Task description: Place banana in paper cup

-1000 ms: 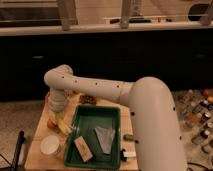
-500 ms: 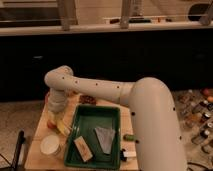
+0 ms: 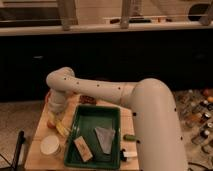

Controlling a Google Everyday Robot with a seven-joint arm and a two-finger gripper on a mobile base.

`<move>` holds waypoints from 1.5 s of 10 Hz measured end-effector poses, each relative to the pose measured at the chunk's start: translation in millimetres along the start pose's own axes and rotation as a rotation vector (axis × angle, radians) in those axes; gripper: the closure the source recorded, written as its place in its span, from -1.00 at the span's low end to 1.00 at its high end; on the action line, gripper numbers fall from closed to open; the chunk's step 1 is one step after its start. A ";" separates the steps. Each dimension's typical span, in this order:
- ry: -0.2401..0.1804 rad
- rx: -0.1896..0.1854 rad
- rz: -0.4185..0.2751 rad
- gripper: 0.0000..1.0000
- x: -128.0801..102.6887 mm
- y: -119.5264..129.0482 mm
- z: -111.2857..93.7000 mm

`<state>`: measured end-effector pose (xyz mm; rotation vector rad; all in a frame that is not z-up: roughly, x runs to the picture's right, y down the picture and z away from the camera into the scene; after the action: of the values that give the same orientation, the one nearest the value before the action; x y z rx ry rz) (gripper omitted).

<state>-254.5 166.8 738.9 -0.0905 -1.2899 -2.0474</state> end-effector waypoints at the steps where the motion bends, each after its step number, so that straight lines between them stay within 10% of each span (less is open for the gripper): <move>1: 0.003 0.005 0.004 0.97 -0.8 0.0 0.9; 15: -0.002 -0.041 -0.065 0.97 -13.1 -40.1 -2.4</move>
<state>-267.7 181.9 701.8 -0.0703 -1.2680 -2.1294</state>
